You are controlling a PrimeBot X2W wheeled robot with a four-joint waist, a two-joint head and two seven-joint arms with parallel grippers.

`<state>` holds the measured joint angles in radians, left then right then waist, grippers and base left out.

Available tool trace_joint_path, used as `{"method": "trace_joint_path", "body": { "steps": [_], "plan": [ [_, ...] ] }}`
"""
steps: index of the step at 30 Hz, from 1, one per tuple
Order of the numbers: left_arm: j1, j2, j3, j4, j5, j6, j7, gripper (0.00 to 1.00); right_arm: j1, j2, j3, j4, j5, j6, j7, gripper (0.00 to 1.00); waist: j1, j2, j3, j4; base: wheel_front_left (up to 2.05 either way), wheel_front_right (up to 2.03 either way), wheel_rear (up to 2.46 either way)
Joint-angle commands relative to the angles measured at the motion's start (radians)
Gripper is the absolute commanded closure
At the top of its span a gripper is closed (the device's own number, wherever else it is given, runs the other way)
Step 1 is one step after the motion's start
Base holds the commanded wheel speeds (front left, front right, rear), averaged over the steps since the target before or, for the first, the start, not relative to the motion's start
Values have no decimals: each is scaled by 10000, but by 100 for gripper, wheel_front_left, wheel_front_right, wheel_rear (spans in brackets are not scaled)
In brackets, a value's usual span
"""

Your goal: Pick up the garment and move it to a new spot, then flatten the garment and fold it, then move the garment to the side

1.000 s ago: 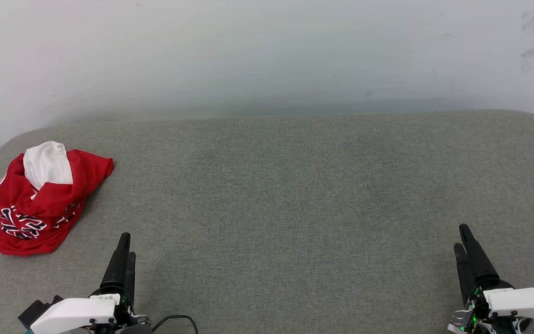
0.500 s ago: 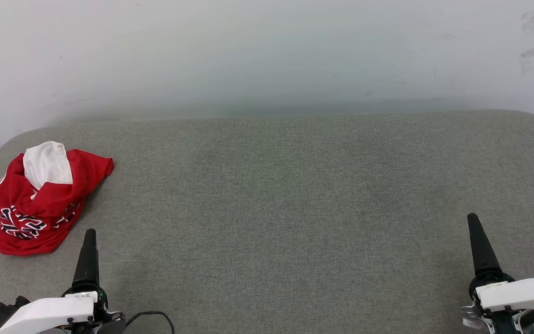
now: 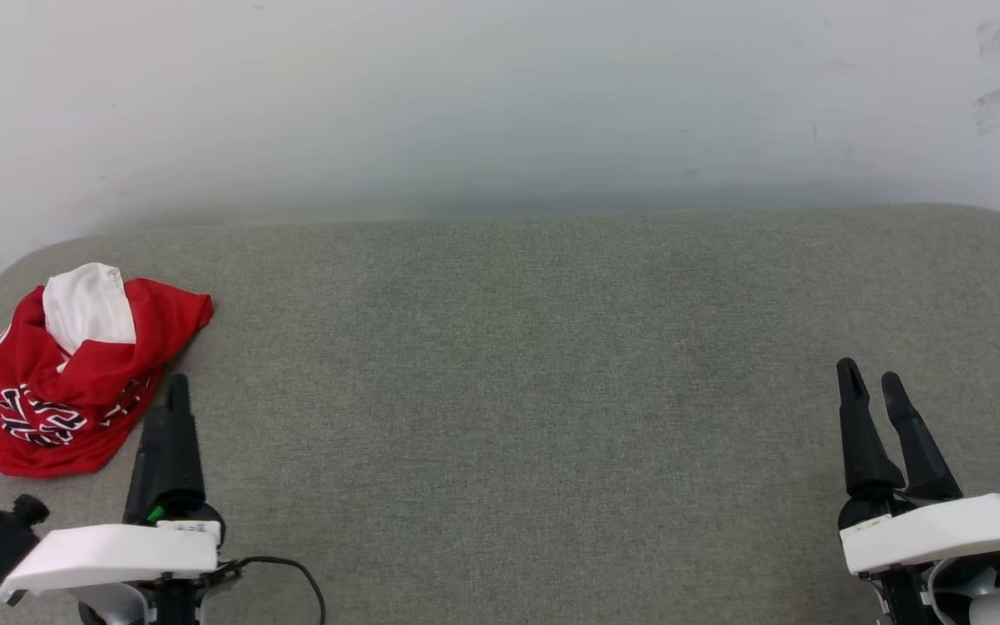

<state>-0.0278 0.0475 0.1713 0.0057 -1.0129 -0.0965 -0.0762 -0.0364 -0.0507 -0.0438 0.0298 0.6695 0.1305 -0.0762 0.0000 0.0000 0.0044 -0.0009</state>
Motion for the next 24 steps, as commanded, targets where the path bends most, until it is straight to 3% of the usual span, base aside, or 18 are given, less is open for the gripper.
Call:
{"method": "trace_joint_path", "body": {
  "steps": [1,13,24],
  "plan": [
    [20,23,-226,-331,492,-20,-104,0,-53,-5,85,-239,-507,3,-93,0,0,0,3,-3,0,0,0],
    [237,25,-2111,-992,3989,641,-470,0,106,-3,252,-512,-2766,3,-464,0,0,0,46,-16,0,0,0],
    [321,373,-3211,-630,5686,1324,-775,0,219,-1,289,-306,-4123,3,-764,0,0,0,37,-44,0,0,0]
  ]
}}
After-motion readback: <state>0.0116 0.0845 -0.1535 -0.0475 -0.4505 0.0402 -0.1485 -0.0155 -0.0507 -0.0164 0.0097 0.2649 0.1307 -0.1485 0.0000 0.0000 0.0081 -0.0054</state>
